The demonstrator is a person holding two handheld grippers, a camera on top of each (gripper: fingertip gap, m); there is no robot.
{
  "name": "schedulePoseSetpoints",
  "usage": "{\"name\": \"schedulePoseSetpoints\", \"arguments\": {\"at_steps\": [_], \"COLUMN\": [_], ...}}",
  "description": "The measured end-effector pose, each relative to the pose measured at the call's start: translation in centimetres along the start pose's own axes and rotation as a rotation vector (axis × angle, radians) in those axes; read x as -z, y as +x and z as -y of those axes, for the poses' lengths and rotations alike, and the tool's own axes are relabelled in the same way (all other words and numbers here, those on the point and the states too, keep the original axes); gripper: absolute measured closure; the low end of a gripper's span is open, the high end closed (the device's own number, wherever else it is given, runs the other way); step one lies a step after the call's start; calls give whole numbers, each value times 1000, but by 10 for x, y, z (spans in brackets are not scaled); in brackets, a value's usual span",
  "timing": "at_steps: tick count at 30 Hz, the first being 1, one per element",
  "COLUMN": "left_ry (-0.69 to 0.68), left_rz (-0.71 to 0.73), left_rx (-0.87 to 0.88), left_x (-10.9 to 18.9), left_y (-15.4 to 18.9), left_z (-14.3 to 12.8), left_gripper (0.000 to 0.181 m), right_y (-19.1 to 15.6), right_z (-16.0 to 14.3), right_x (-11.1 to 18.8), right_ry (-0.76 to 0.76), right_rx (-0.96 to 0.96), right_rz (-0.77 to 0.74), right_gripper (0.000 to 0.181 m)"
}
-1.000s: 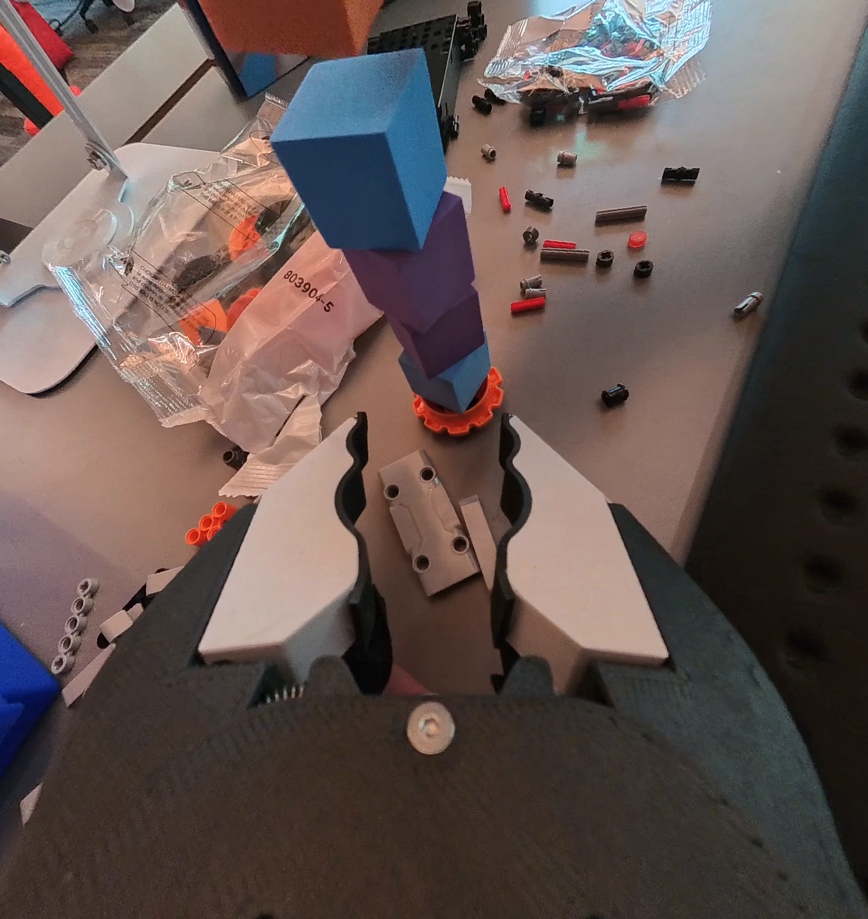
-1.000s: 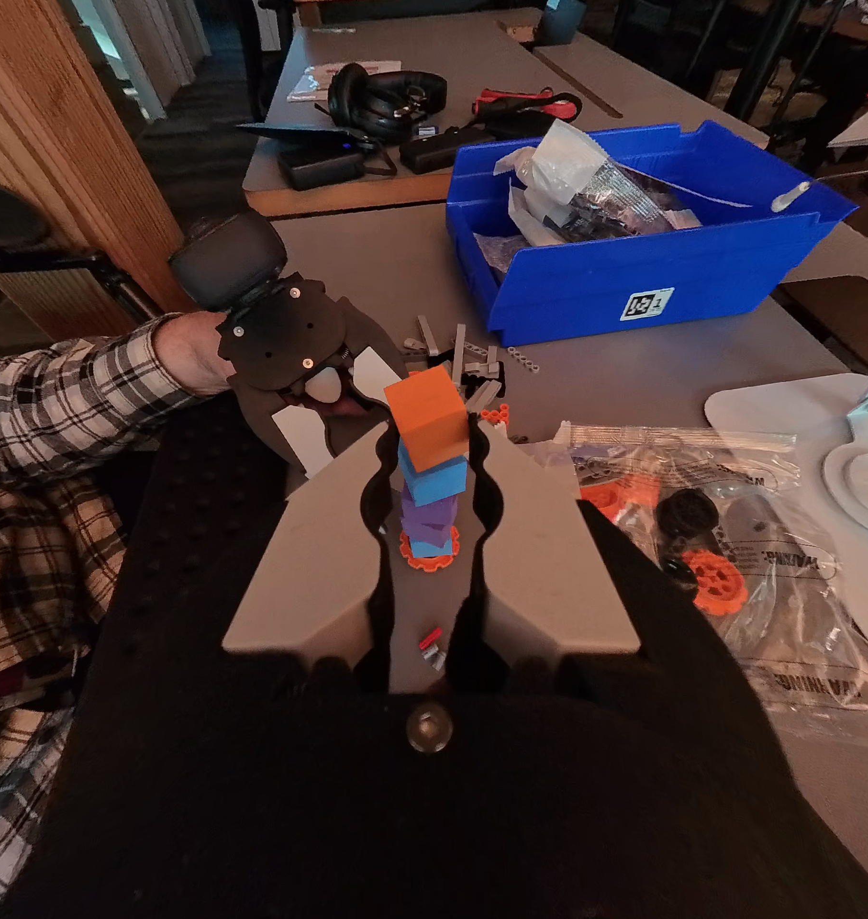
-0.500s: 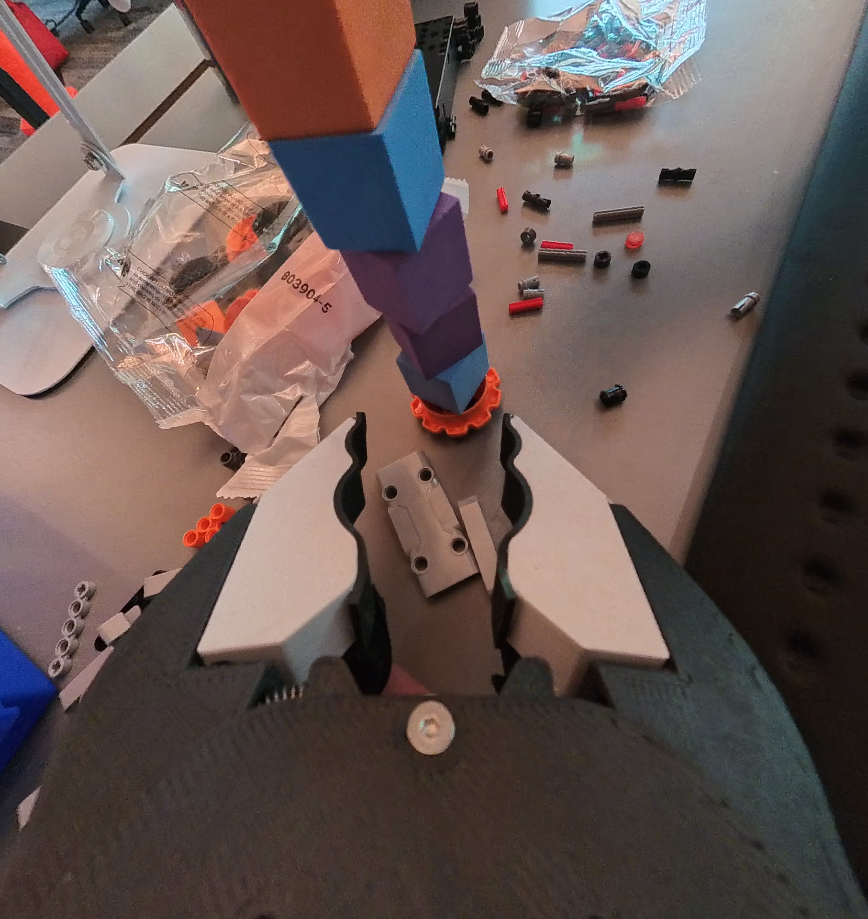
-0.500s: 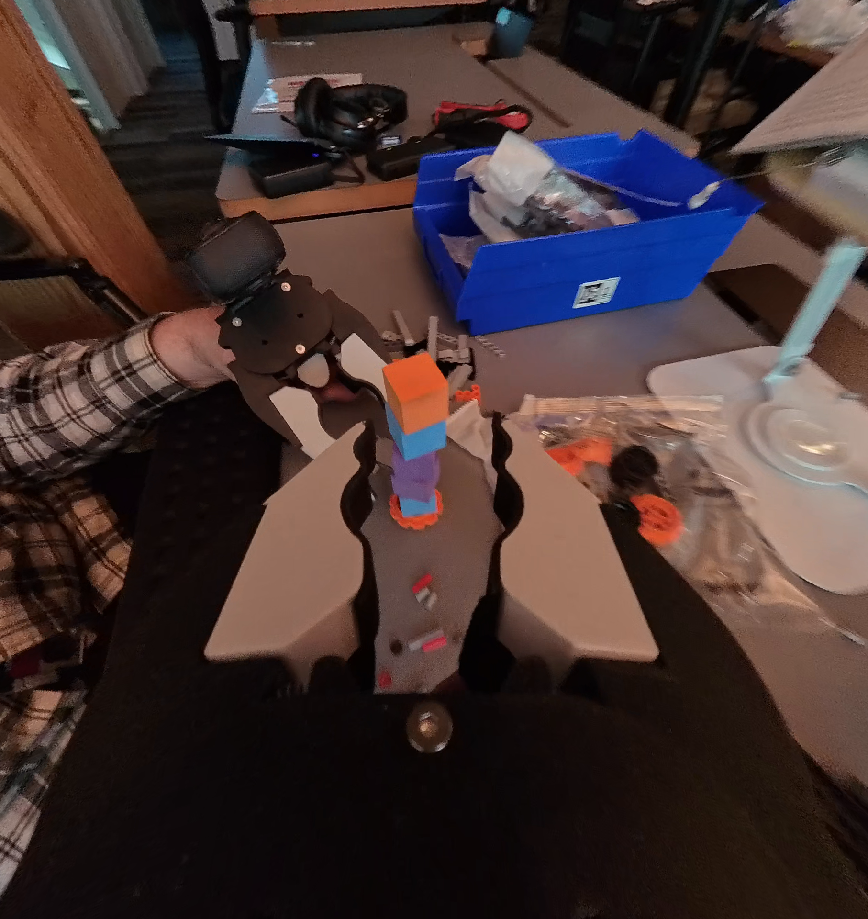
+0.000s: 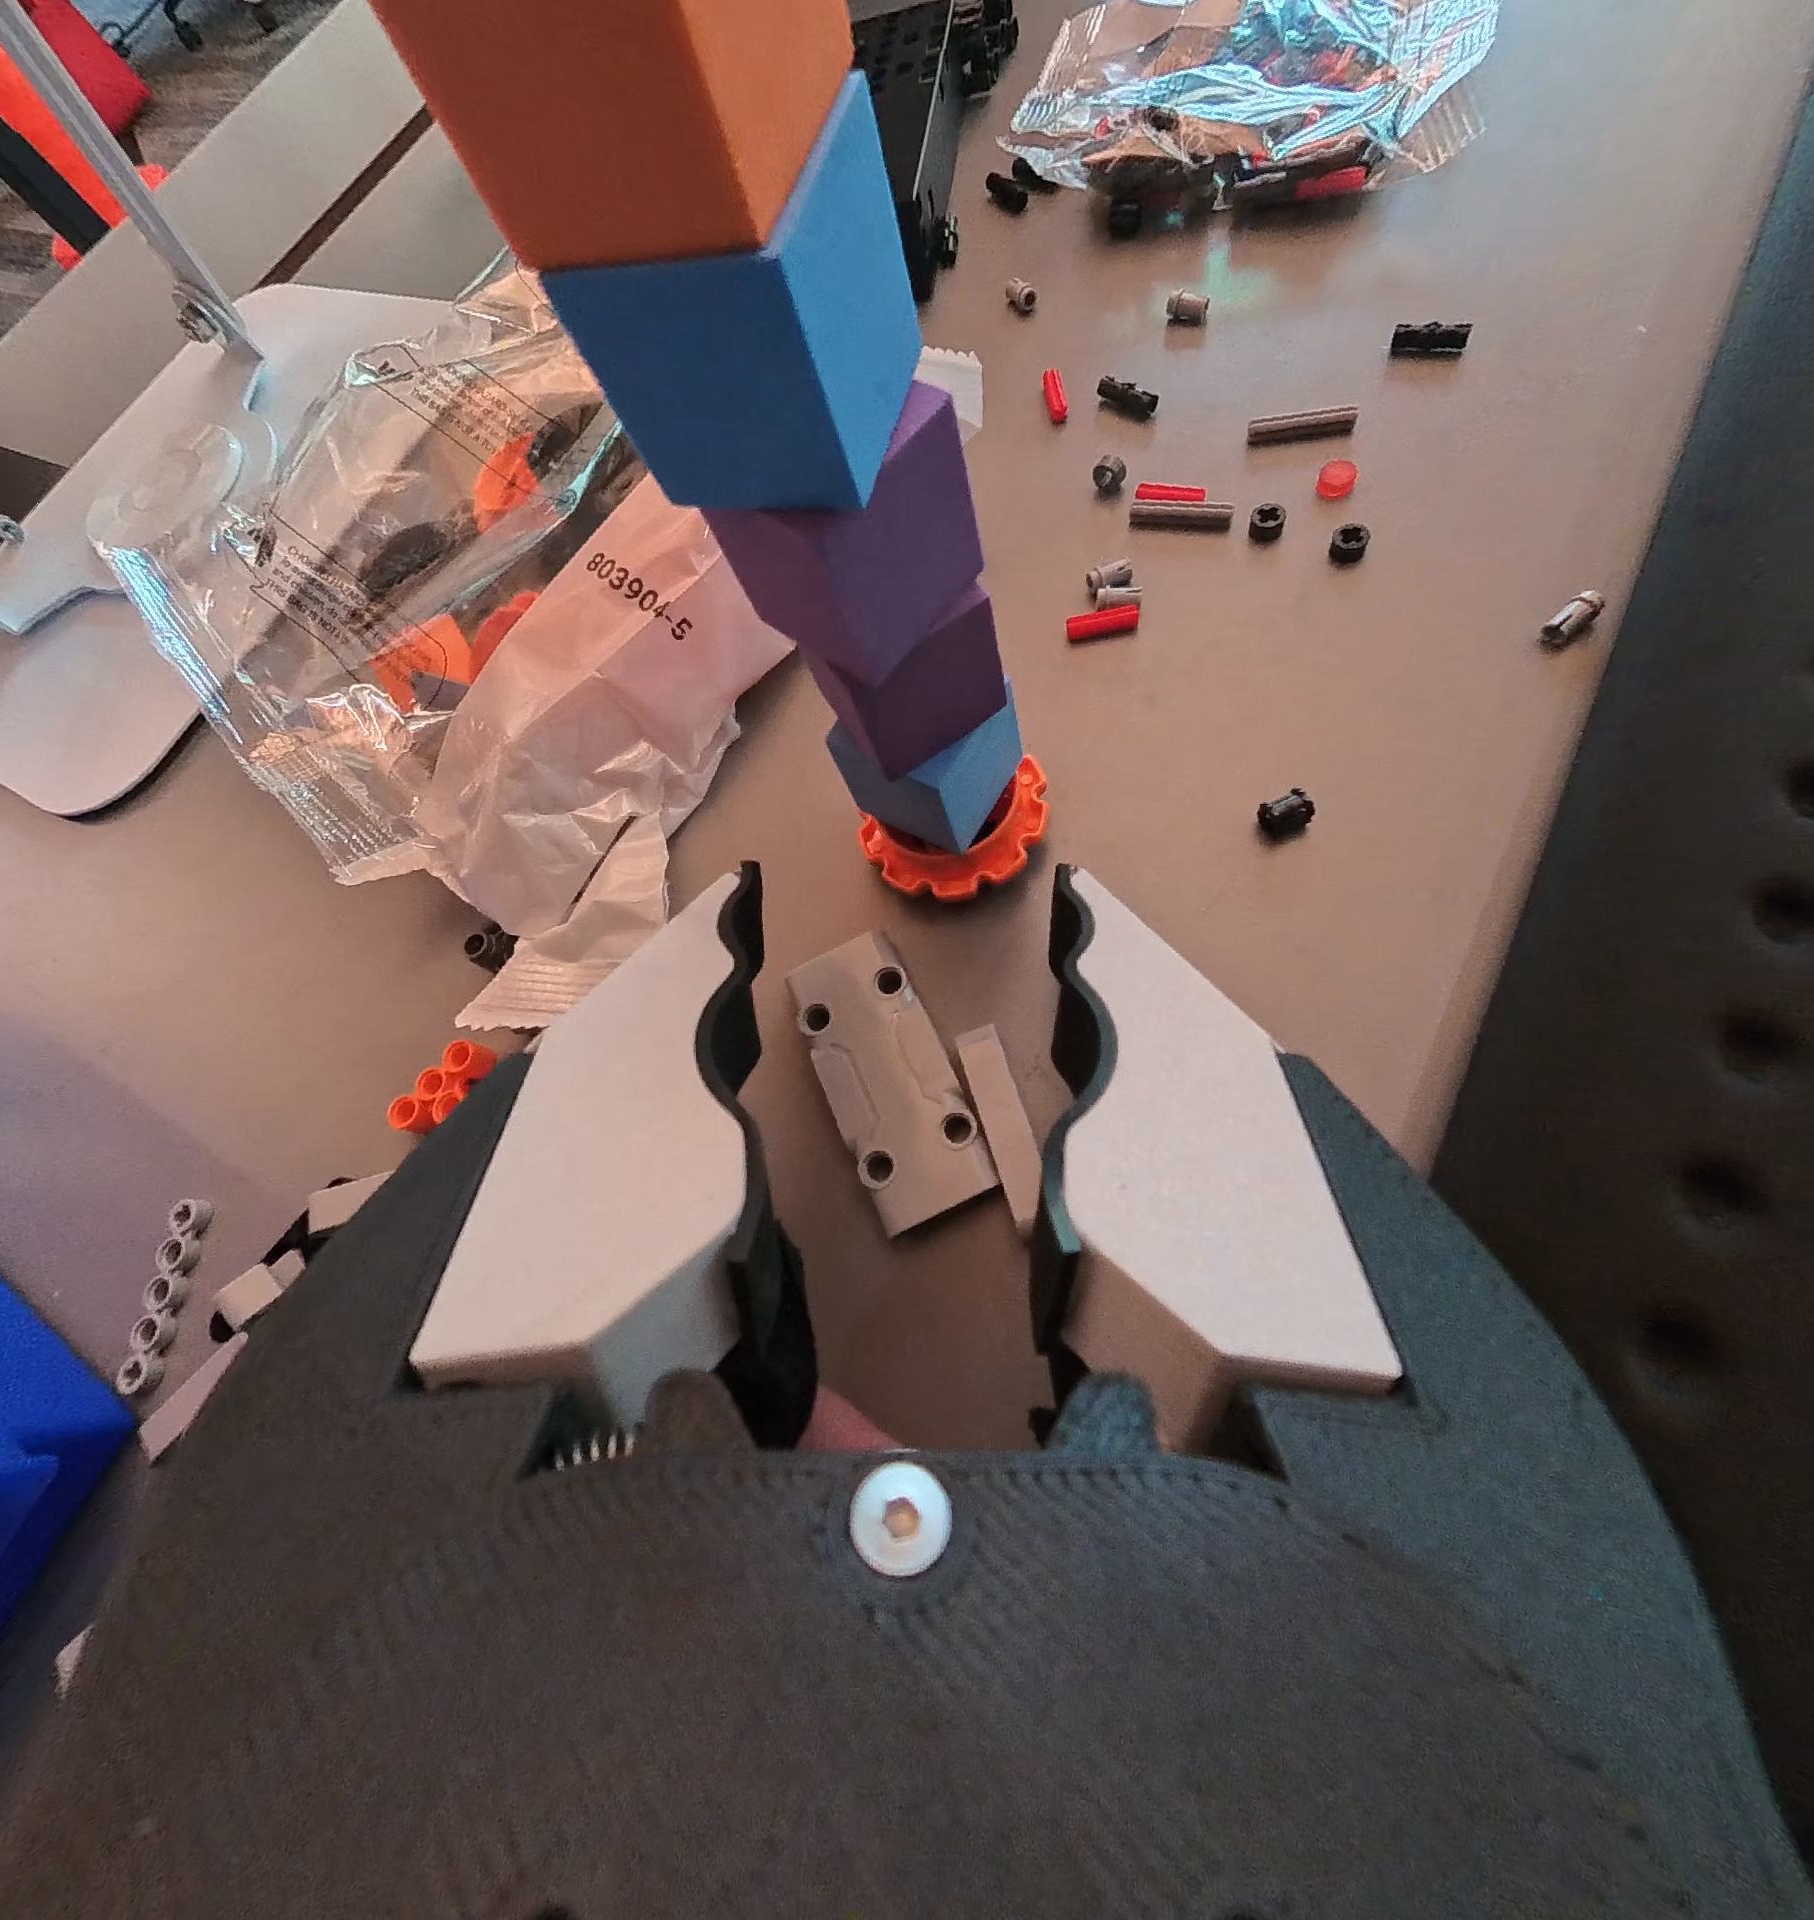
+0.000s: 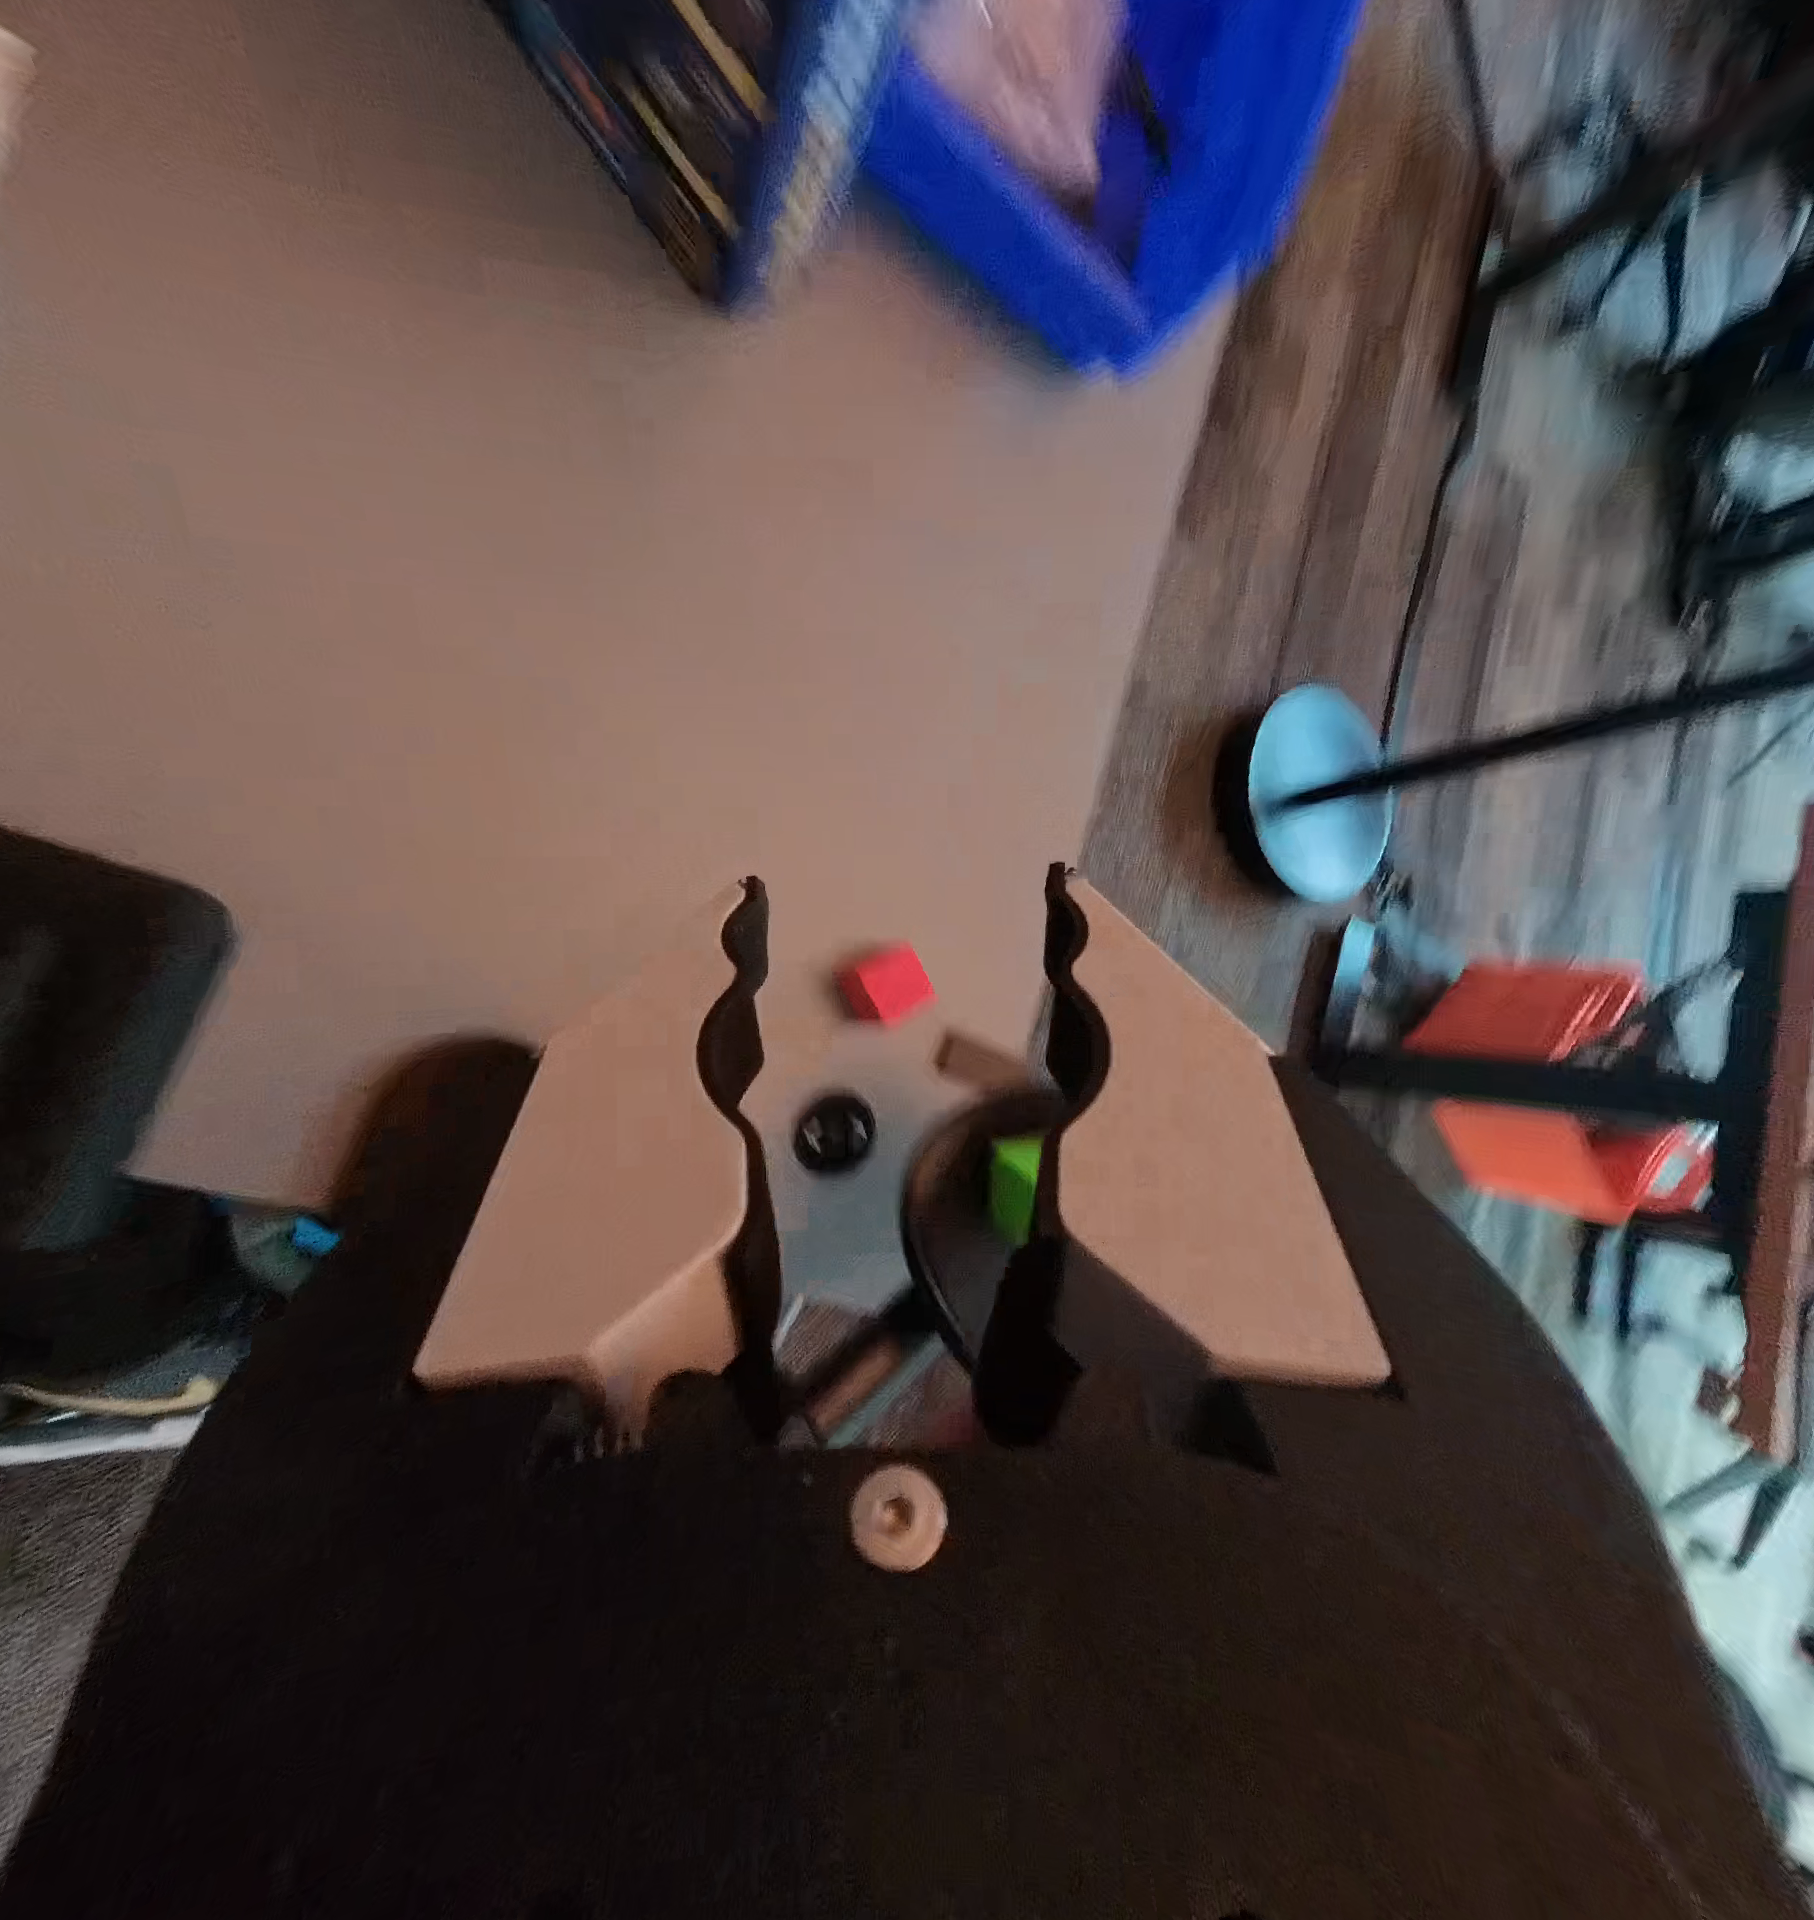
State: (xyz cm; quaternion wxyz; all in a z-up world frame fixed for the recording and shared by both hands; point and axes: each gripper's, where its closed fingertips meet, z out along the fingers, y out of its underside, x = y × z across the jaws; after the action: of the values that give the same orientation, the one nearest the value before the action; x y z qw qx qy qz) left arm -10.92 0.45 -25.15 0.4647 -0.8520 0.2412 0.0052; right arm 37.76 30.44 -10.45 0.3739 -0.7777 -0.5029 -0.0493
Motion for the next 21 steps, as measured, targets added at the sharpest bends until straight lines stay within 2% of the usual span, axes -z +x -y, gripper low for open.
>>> {"name": "schedulePoseSetpoints", "arguments": {"at_steps": [2, 4, 8, 10, 14, 16, 18, 21], "left_ry": [6, 5, 6, 6, -2, -1, 0, -1], "left_rz": [0, 1, 4, 9, 22, 28, 32, 37], "left_rx": [6, 14, 24, 28, 29, 31, 35, 37], "left_x": [1, 1, 1, 1, 1, 2, 2, 2], "left_y": [-1, -2, -3, -4, -6, -7, -8, -9], "left_z": [1, 0, 0, 0, -2, -2, -2, -3], "left_gripper": [127, 127, 126, 126, 125, 125, 125, 125], "right_y": [27, 39, 52, 46, 45, 44, 38, 7], "right_z": [-50, -85, -133, -142, -145, -136, -114, -52], "right_x": [0, 0, -14, -24, -37, -35, -24, 1], "right_ry": [-52, -54, -71, -78, -71, -23, 47, 210], "right_rx": [-110, -199, -310, -323, -305, -299, -275, -202], "right_rz": [26, 71, 114, 150, 151, 151, 147, 196], "right_gripper": [129, 130, 132, 134, 153, 154, 154, 154]}}
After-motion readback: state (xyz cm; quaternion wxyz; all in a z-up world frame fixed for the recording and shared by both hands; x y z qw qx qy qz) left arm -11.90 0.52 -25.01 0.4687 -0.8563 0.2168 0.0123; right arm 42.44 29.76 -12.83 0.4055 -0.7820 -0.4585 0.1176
